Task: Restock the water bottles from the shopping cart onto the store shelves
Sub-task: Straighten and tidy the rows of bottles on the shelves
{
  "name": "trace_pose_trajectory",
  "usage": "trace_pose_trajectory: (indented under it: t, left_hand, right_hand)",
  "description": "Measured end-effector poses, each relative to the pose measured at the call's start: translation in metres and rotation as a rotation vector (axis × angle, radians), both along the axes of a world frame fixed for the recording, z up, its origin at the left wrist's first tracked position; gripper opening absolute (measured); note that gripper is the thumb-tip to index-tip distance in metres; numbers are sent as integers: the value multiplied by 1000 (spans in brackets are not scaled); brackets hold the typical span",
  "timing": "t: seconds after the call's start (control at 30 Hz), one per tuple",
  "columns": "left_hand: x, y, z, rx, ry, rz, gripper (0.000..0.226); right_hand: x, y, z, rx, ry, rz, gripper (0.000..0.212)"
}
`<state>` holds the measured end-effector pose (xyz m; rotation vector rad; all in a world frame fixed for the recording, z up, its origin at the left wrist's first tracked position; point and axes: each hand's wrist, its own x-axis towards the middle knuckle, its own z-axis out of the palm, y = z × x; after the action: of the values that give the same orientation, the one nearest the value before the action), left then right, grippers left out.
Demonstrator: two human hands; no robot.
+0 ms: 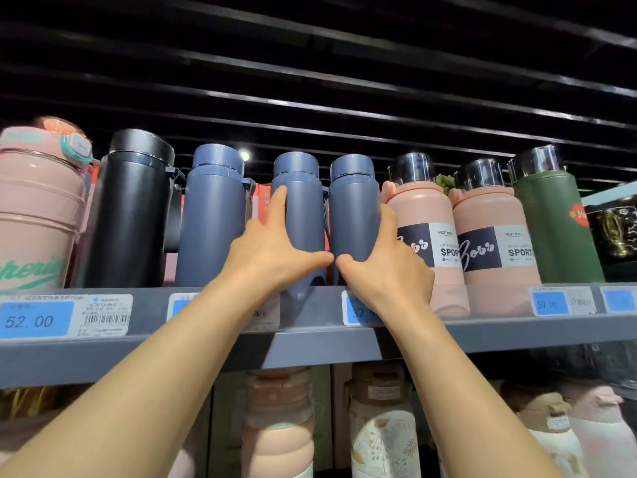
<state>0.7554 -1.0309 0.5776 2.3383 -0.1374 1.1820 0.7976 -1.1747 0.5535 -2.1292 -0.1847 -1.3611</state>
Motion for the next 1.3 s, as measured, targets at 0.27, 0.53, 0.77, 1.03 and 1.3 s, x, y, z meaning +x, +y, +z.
trace_pose_trajectory:
  t: [0.27, 0.53, 0.77, 1.03, 1.3]
  left_hand:
    - [13, -21, -3, 84, -33, 289, 117]
    - [6, -5, 0, -59, -28, 163, 117]
    - [5, -9, -8, 27, -54, 250, 109]
    - [-23, 12, -43, 262, -438, 281, 44]
    - [-76, 82, -118, 353, -731, 39, 21]
  right_hand:
    - [0, 0, 2, 56, 41, -17, 91]
    - [-6, 1, 1, 25, 56, -26, 84]
    - [-5, 2, 0, 28, 23, -30, 84]
    - [-10, -4, -25, 5, -272, 16, 60]
    - [-56, 40, -91, -84, -599, 288, 40]
